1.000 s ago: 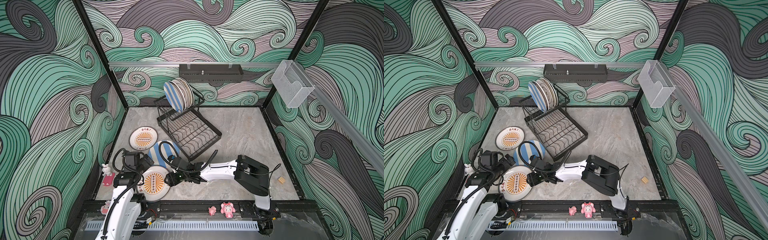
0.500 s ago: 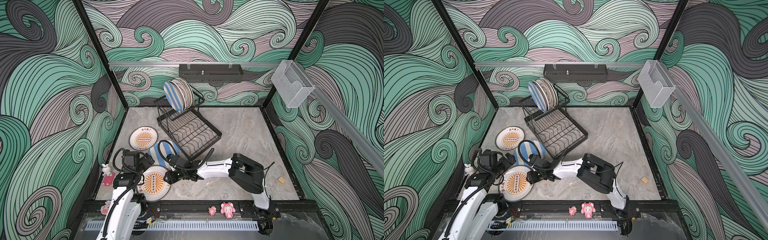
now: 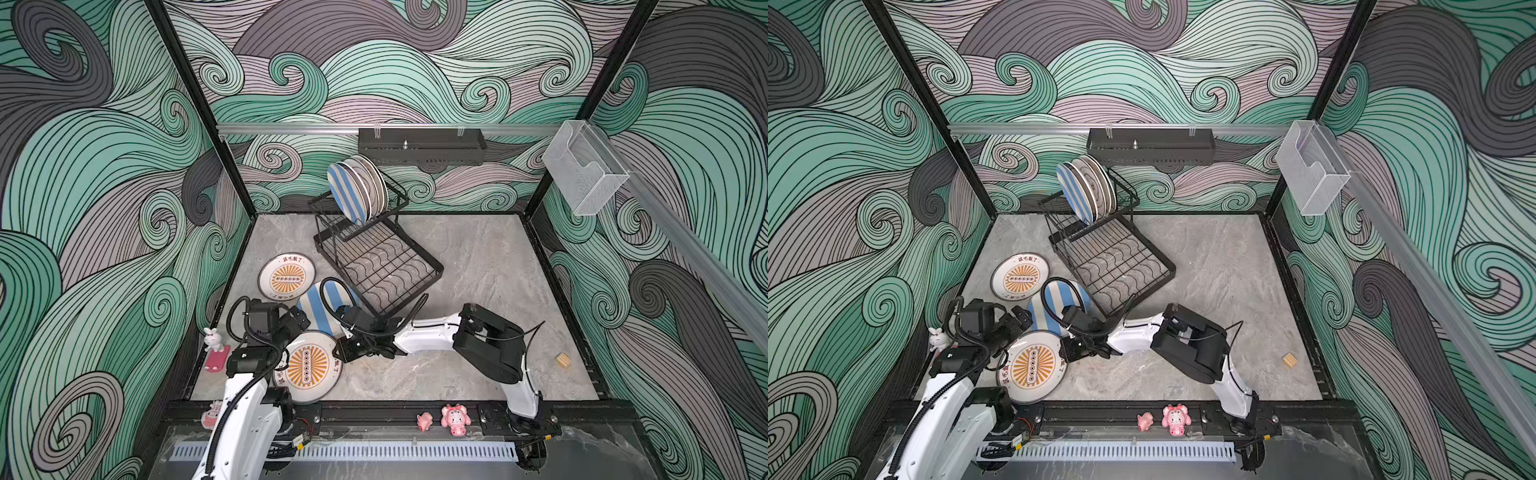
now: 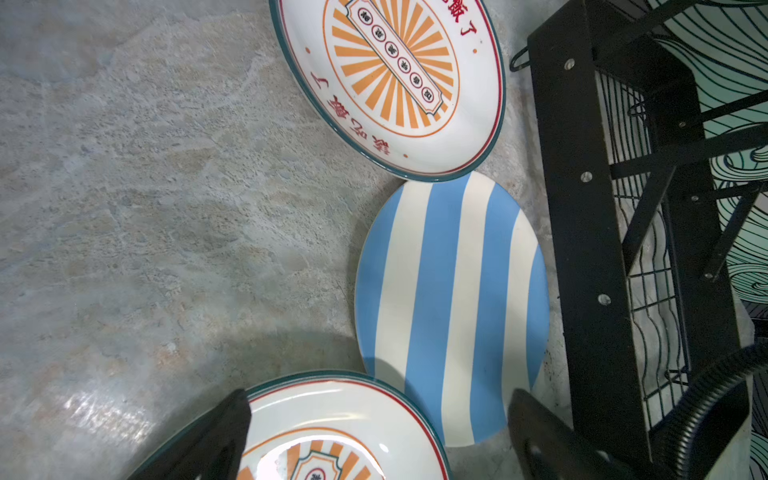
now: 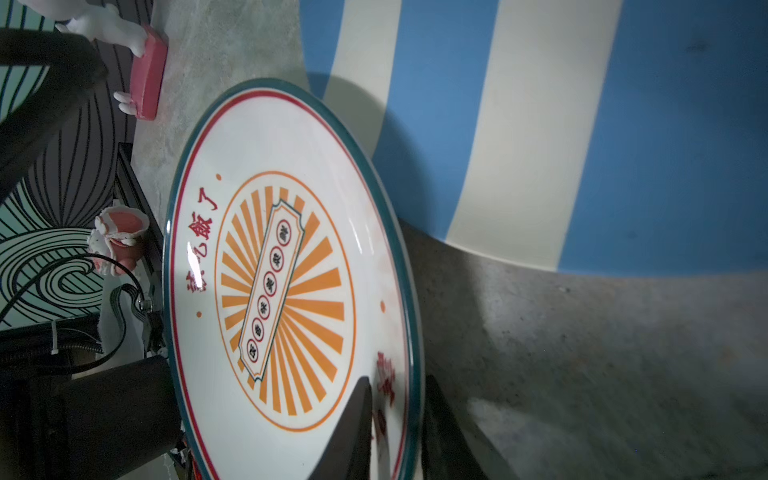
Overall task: Load the plates into the dish rack
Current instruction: 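Close the right gripper on the sunburst plate's rim and tilt it up, then lift the sunburst plate and carry it to the rack with the right gripper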
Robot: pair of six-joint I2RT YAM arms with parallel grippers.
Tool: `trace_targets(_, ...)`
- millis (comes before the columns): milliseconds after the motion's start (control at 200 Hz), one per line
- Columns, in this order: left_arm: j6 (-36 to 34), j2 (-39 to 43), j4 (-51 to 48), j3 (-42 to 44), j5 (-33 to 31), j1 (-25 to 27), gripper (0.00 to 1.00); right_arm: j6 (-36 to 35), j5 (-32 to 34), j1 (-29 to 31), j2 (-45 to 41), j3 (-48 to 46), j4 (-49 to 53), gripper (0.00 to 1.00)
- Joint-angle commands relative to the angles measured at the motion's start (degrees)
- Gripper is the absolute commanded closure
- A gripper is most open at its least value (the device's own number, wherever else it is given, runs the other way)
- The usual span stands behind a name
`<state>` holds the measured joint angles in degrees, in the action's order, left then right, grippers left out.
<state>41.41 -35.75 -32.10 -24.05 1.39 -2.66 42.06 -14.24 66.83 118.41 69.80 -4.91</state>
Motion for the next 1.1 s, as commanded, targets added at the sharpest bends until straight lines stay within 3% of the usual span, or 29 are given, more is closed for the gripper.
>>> trace_targets(0, -0.5, 0.5, 0.7, -0.7, 1.1, -0.6, 0.01, 1.2, 0.0, -0.4, 0.1, -2.0, -0.5, 0.84)
trace_targets(285, -1.8, 1.1, -2.2, -4.7, 2.3, -0.6, 0.01, 2.4, 0.1, -0.9, -3.4, -4.3, -4.1, 1.0)
trace_targets(590, -7.5, -0.6, -7.9, -14.3, 5.3, -0.6, 0.01, 0.9, 2.9, -2.1, -13.8, -6.8, -2.4, 1.0)
trace_targets(806, -14.4, -6.6, -11.9, -25.2, 6.4, -0.6, 0.01, -3.5, 10.1, -3.7, -25.0, -6.4, 7.7, 1.0)
trace_targets(1096, -23.4, -17.7, -5.0, -34.0, 20.4, -0.6, 0.01, -9.2, 20.2, -9.9, -37.5, -4.5, 21.7, 1.0)
